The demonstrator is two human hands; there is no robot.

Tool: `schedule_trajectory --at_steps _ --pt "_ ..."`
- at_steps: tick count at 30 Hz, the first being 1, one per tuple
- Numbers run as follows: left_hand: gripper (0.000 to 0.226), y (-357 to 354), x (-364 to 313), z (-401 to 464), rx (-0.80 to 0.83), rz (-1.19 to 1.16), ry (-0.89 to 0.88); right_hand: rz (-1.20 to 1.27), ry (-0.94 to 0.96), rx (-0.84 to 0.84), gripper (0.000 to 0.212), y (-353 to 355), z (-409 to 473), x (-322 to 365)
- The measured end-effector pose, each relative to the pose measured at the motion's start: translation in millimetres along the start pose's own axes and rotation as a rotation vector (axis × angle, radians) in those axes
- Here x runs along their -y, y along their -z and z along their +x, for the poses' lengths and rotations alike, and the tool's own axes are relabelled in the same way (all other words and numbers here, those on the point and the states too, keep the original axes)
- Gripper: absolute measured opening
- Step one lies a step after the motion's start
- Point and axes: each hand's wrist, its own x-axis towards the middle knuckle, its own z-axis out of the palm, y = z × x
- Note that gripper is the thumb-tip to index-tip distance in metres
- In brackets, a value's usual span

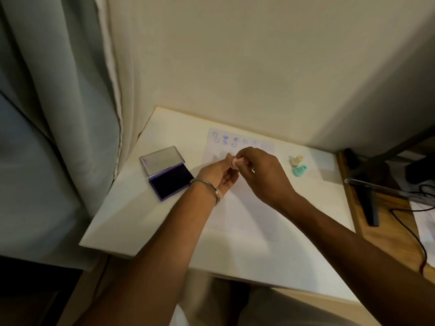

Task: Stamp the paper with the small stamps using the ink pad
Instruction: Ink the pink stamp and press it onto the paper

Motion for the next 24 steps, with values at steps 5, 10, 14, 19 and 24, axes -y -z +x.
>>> schedule_trajectory --at_steps 5,10,14,19,24 --pt "0.02 -7.7 6.7 0.8 0.05 -0.022 0.043 -0.003 -0.033 -0.011 0.014 6.8 -7.5 -7.7" --pt "0.017 -16.4 13.7 2.8 0.068 0.014 0.058 -0.034 -0.019 -0.041 0.012 14.6 -10.6 -16.1" --pt "0.02 -19.3 18.4 5.2 0.065 0.035 0.063 -0.032 0.002 -0.067 0.011 18.1 -12.0 -21.1" --pt "0.017 -22.7 21.0 6.5 0.067 -0.001 0.059 -0.039 0.039 -0.062 0.011 18.1 -13.9 -24.2" --pt "0.017 -24.0 21.6 6.6 0.053 -0.021 0.064 -0.037 0.026 -0.091 0.011 14.7 -15.6 -25.9"
